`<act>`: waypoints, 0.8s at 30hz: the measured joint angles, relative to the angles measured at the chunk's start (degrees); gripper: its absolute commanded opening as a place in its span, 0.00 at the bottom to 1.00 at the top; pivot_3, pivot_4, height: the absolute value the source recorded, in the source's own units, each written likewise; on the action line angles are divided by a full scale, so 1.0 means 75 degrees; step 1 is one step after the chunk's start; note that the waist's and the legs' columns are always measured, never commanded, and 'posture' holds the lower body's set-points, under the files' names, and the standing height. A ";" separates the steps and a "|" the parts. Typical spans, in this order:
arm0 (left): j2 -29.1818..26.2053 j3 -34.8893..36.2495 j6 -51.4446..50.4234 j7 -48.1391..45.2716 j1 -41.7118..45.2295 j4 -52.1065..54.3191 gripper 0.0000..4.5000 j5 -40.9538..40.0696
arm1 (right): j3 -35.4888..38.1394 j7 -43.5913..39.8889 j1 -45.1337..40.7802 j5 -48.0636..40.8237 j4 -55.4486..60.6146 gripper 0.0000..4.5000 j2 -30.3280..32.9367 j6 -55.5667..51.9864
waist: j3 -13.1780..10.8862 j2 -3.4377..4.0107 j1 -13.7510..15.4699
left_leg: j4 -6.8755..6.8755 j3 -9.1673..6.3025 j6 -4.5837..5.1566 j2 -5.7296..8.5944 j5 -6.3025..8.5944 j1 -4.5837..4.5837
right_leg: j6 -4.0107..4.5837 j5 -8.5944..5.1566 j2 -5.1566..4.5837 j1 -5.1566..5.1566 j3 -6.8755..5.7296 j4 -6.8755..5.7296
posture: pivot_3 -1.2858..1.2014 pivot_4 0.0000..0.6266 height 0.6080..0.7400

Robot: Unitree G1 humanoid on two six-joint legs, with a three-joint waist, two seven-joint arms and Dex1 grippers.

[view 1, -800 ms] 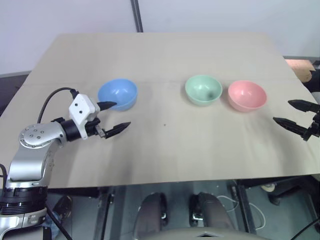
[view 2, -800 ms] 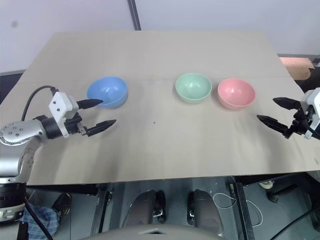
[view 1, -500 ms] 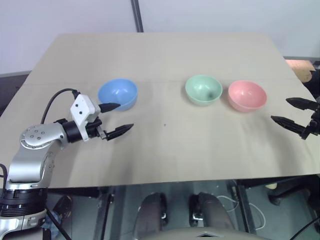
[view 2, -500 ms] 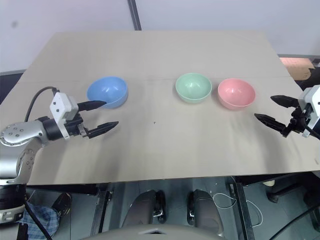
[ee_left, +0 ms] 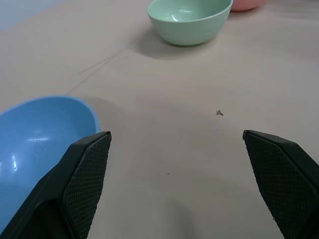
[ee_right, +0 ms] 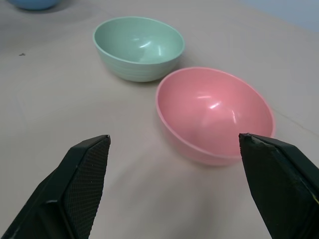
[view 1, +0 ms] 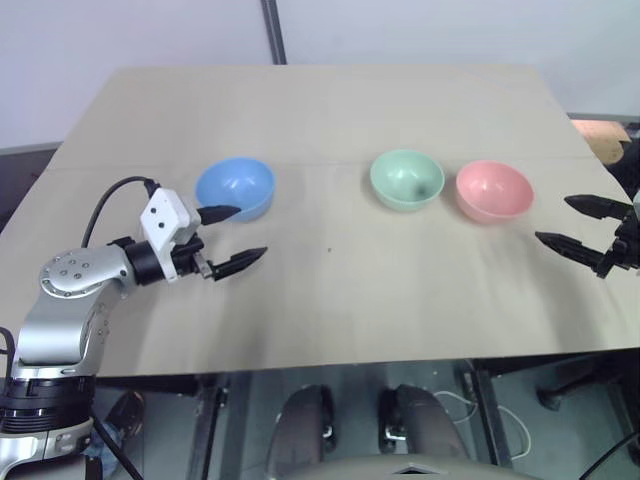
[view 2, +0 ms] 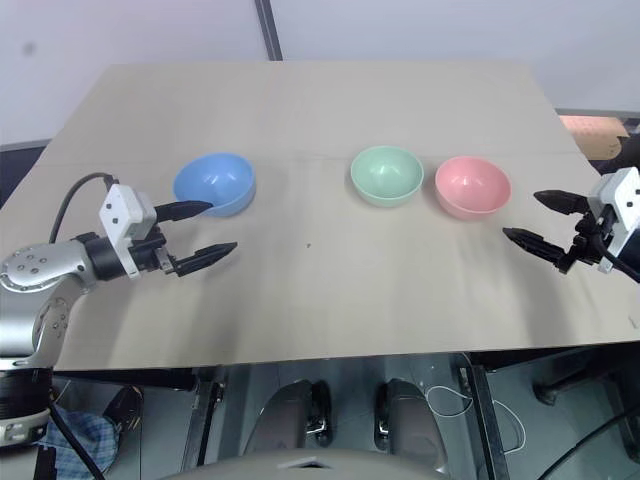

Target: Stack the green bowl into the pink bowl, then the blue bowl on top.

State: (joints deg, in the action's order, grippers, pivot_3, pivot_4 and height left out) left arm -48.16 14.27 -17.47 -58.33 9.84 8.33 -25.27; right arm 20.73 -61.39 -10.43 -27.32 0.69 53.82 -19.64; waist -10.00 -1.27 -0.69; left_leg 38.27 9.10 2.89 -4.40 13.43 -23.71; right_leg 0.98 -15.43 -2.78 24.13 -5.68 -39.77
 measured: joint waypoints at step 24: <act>-0.0008 0.0518 0.0173 -0.1129 0.0574 -0.0652 1.00 -0.0992 | -0.5929 0.0435 -0.4987 0.4563 -0.2857 0.27 -0.1022 -0.1068 | -0.0007 0.0005 -0.0037 | -0.0002 0.0022 -0.0005 0.0008 -0.0004 -0.0038 | 0.0029 0.0014 -0.0005 0.0049 0.0011 -0.0008 | 0.52 0.24 1.00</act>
State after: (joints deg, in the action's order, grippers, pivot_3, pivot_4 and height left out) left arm -48.22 18.15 -16.18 -66.79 14.14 3.44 -32.71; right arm -23.73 -58.13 -47.84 6.90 -20.74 46.16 -27.65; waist -10.05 -1.23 -0.98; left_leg 38.26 9.26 2.85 -4.34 13.40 -23.99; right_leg 1.20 -15.32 -2.81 24.50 -5.60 -39.83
